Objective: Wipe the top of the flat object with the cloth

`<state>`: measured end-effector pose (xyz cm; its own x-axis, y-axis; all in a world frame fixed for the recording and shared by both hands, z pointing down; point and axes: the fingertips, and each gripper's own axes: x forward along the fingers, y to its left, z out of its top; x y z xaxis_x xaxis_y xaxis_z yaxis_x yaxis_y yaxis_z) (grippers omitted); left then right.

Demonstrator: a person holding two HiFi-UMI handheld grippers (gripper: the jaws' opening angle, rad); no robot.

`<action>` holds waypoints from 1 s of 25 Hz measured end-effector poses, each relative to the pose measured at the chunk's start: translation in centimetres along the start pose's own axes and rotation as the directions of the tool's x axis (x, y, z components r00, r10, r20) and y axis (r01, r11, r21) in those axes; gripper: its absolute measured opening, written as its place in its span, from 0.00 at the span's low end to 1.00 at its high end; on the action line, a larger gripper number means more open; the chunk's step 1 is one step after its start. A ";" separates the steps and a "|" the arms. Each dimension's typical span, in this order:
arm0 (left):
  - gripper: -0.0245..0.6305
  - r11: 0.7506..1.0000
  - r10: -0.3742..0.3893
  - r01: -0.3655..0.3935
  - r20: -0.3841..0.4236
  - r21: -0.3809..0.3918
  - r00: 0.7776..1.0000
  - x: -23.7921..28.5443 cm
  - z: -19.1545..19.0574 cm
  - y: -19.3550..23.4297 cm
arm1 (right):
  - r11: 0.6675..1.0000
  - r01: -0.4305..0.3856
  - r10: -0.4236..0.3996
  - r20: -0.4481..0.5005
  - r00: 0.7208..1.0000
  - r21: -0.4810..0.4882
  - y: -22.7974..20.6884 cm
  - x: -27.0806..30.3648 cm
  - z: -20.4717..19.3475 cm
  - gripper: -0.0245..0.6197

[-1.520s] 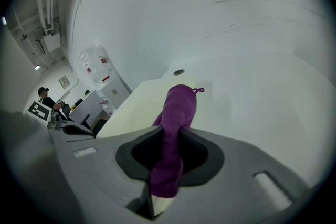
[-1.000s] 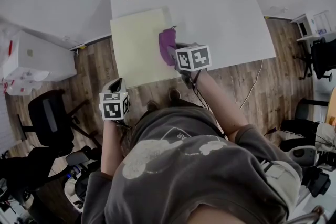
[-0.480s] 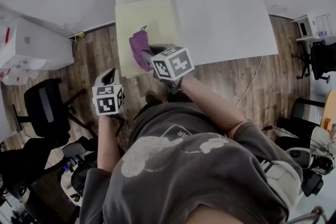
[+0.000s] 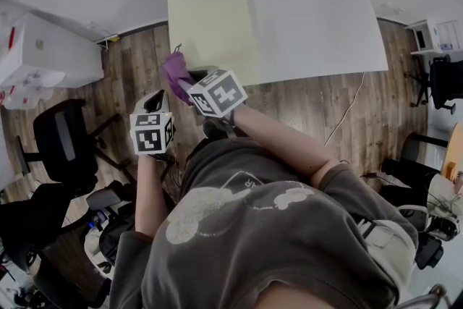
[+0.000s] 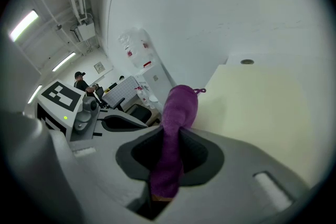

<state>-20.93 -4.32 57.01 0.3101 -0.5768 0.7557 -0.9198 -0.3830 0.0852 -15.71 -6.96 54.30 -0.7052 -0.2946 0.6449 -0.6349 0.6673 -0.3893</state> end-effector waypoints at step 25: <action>0.04 0.989 -0.135 0.136 -0.023 0.061 0.991 1.8 -1.7 -2.0 | 0.972 0.202 -0.207 0.029 0.978 0.116 -6.3 -4.3 -3.8 0.15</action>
<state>-18.94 -3.41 59.32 0.4262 -0.5031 0.7518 -0.8525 -0.5014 0.1478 -7.45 -7.30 56.43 -0.5674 -0.4461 0.6921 -0.7966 0.5103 -0.3241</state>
